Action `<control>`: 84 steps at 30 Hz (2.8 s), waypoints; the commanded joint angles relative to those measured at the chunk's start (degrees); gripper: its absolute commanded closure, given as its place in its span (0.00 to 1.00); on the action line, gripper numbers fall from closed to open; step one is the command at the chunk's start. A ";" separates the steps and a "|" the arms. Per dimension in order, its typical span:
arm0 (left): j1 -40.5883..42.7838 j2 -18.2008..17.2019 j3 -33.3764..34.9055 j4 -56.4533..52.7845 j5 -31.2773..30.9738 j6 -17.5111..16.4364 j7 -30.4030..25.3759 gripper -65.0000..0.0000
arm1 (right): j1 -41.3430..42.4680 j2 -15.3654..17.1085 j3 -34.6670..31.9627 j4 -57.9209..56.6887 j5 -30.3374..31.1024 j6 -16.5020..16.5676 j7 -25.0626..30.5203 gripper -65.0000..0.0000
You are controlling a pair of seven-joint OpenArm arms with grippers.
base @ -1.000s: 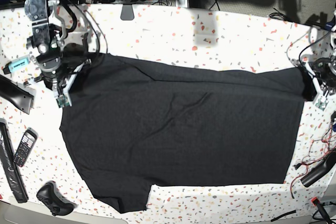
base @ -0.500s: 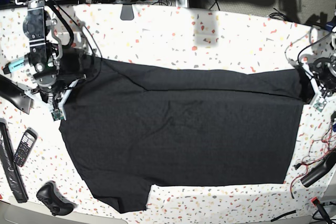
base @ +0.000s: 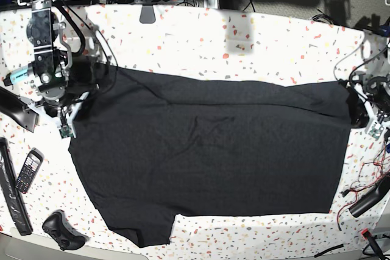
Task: Fold the T-shirt properly
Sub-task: 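Grasp the shirt's collar-side edge with both grippers, then lift the collar edge and drag it back with both grippers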
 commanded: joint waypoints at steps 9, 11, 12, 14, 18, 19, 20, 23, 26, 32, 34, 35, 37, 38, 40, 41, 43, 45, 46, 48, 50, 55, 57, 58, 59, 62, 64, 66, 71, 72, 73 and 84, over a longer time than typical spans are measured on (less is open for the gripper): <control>-1.25 -6.38 -0.52 0.87 -8.55 1.46 3.98 0.67 | 0.26 0.90 6.91 10.14 7.78 -0.46 -4.35 0.76; -1.22 -6.73 -0.52 0.87 -15.65 1.42 5.51 0.67 | -0.83 0.74 8.66 12.02 12.39 -0.44 -4.76 0.76; -1.22 -6.60 -0.52 0.87 -18.91 1.40 6.03 0.71 | -1.49 0.55 9.44 12.81 14.60 -0.44 -4.90 0.76; -1.38 -5.53 -0.52 0.87 -21.97 1.22 6.60 0.84 | -2.89 0.46 10.38 13.77 19.02 -0.44 -5.35 0.79; -1.22 -0.83 -0.52 0.72 -22.16 1.27 7.98 1.00 | -5.55 -0.31 10.51 13.79 21.92 -0.31 -6.58 0.97; -1.25 0.66 -0.52 0.42 -22.45 1.27 8.87 1.00 | -6.05 -0.79 10.51 13.77 21.73 -0.31 -6.38 1.00; -1.27 2.05 -0.52 0.07 -22.53 1.27 9.44 1.00 | -6.43 -1.36 10.51 13.77 21.66 -0.31 -6.05 1.00; -1.38 5.09 -0.52 -1.68 -22.45 1.25 9.18 1.00 | -6.56 -2.99 10.51 13.68 21.66 -0.20 -4.66 1.00; -1.44 6.43 -0.52 -3.80 -22.34 1.25 8.87 1.00 | -6.56 -4.83 10.51 12.66 20.92 -0.15 -3.74 1.00; -0.83 7.43 -0.52 -8.92 -22.53 1.20 7.89 1.00 | -7.52 -7.39 10.51 7.06 13.42 -0.07 -1.07 1.00; 0.57 7.39 -0.52 -8.76 -22.51 1.18 7.39 1.00 | -9.09 -7.48 10.51 7.06 12.11 -0.09 0.17 1.00; 1.22 7.39 -0.55 -8.72 -22.47 1.05 6.95 1.00 | -10.19 -7.48 10.51 7.06 11.41 -0.09 0.79 1.00; 2.45 7.39 -0.55 -8.72 -22.49 0.87 6.56 1.00 | -12.52 -7.45 10.51 7.06 11.04 -0.09 2.12 1.00; 2.95 7.39 -0.55 -8.72 -22.49 0.24 6.60 1.00 | -13.75 -7.45 10.54 7.06 10.80 -0.09 2.71 1.00; 4.37 7.37 -0.55 -8.20 -22.49 -1.09 6.64 1.00 | -16.00 -7.48 10.51 7.10 9.88 -0.09 3.43 1.00; 5.20 7.37 -0.55 -7.56 -22.49 -1.62 6.86 1.00 | -16.92 -7.45 10.54 7.10 9.57 -0.09 3.56 1.00; 6.95 7.37 -0.55 -5.64 -22.36 -1.57 7.85 1.00 | -18.51 -7.45 10.64 7.32 9.57 -0.09 3.56 1.00; 8.94 7.37 -0.98 -3.19 -22.29 -1.55 9.35 1.00 | -20.04 -7.48 10.97 7.96 9.57 -0.09 3.56 1.00; 9.99 7.37 -1.49 -1.90 -22.32 -1.55 9.86 1.00 | -20.92 -7.45 11.10 8.57 9.57 -0.09 3.54 1.00; 12.13 7.37 -3.21 0.55 -22.27 -1.60 10.08 1.00 | -22.73 -7.45 11.89 10.27 9.57 -0.09 3.52 1.00; 14.16 7.37 -5.44 2.67 -21.84 -1.90 10.05 1.00 | -24.57 -7.45 13.18 12.04 9.57 -0.09 3.34 1.00; 18.73 7.17 -10.14 6.45 -21.49 -5.95 10.93 1.00 | -28.85 -7.45 16.94 15.32 9.57 -0.04 2.64 1.00; 20.44 6.99 -10.78 7.50 -21.49 -6.49 11.10 1.00 | -30.36 -7.45 18.14 15.78 9.57 -0.02 2.62 1.00; 21.22 6.73 -10.80 7.98 -21.51 -6.49 11.41 1.00 | -31.04 -7.45 18.67 15.85 9.57 -0.02 2.58 1.00; 21.97 6.56 -10.80 8.44 -21.66 -6.49 11.85 1.00 | -31.71 -7.45 19.12 15.85 9.57 -0.02 2.56 1.00; 24.04 5.95 -10.84 9.68 -22.08 -6.49 12.87 1.00 | -33.88 -7.43 20.39 15.85 9.57 -0.02 2.45 1.00; 25.09 5.57 -10.84 10.40 -22.10 -6.51 12.92 1.00 | -35.04 -7.43 21.20 15.85 9.57 -0.02 2.45 1.00; 25.88 5.18 -10.84 10.91 -22.08 -6.49 13.60 1.00 | -35.98 -7.43 21.94 15.85 9.57 0.04 2.43 1.00; 27.21 4.09 -10.93 11.17 -22.05 -6.75 14.16 1.00 | -37.79 -7.10 22.58 16.02 9.60 1.68 1.75 1.00; 27.34 4.02 -10.95 11.17 -22.05 -6.95 14.60 1.00 | -38.03 -7.10 22.58 16.20 9.60 1.68 1.77 1.00; 27.34 4.02 -11.04 11.17 -22.08 -7.06 15.10 1.00 | -38.18 -7.15 22.58 16.48 9.62 1.68 1.57 1.00; 27.17 -0.02 -11.04 11.17 -24.33 -7.34 15.15 1.00 | -42.60 -7.13 26.69 20.39 10.36 1.66 0.70 1.00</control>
